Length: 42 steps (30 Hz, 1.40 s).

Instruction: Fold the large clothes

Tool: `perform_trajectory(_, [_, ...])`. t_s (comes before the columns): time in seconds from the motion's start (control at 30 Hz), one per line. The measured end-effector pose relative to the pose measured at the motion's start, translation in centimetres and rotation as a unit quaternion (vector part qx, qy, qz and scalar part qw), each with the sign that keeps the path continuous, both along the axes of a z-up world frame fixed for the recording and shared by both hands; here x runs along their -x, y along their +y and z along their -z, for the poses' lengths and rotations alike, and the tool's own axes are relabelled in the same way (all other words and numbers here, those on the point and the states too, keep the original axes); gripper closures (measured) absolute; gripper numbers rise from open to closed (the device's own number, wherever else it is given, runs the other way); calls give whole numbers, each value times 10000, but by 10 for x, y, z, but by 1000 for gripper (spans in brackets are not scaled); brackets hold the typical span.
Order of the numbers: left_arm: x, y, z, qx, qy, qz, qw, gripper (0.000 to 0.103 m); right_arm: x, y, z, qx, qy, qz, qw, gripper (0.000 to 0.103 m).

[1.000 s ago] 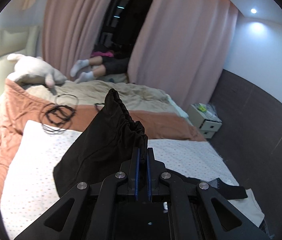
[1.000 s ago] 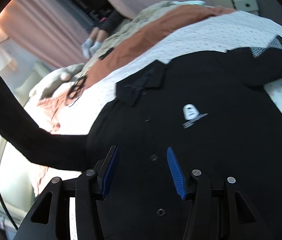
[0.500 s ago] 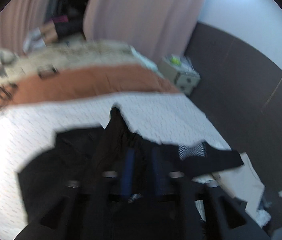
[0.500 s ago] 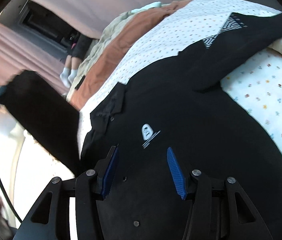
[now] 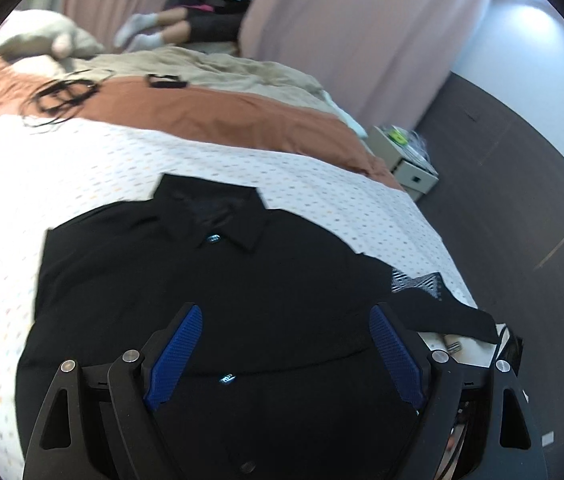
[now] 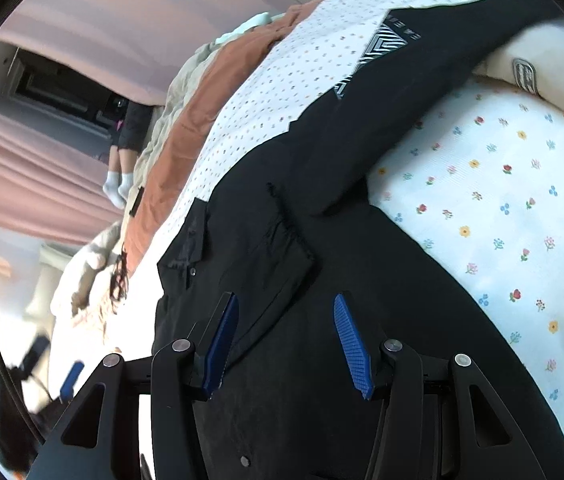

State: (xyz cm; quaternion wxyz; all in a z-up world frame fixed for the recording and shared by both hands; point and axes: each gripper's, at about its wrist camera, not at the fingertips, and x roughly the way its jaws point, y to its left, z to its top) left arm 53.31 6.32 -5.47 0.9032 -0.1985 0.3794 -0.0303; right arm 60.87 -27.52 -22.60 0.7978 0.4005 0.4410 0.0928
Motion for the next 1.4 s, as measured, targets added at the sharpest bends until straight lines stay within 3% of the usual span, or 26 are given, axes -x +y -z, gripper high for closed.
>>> perform_trajectory(0.2, [44,39,13,8,5,-667,9978,16,-8,-4,13,1,34,-1,10000,52])
perform_trajectory(0.37, [68,78,37,161,81,-1369,9904,16,-16,0,21,56,48,-97,9999,53])
perform_trajectory(0.53, [79,109,65,304,215,-1710,9846,17,-28,19,29,144,47,-317,9994,54])
perform_trajectory(0.63, [83,131,76,539,264,-1932,9793,17,-34,27,35,255,72,-471,9985,59])
perform_trajectory(0.77, [92,154,92,385,480,-2418,9684,17,-47,36,44,386,158,-583,9974,64])
perform_trajectory(0.83, [92,164,101,460,632,-2536,9641,17,-53,38,49,487,176,-621,9967,70])
perform_trajectory(0.87, [94,169,105,548,671,-2583,9622,17,-55,39,51,541,182,-655,9962,79])
perform_trajectory(0.97, [96,179,113,704,693,-2664,9588,17,-62,41,55,674,140,-688,9953,87])
perform_trajectory(1.23, [97,178,117,702,706,-2683,9582,17,-81,51,51,1059,-30,-853,9907,91])
perform_trajectory(1.4, [98,179,117,719,703,-2698,9577,17,-86,46,47,978,-27,-783,9921,88])
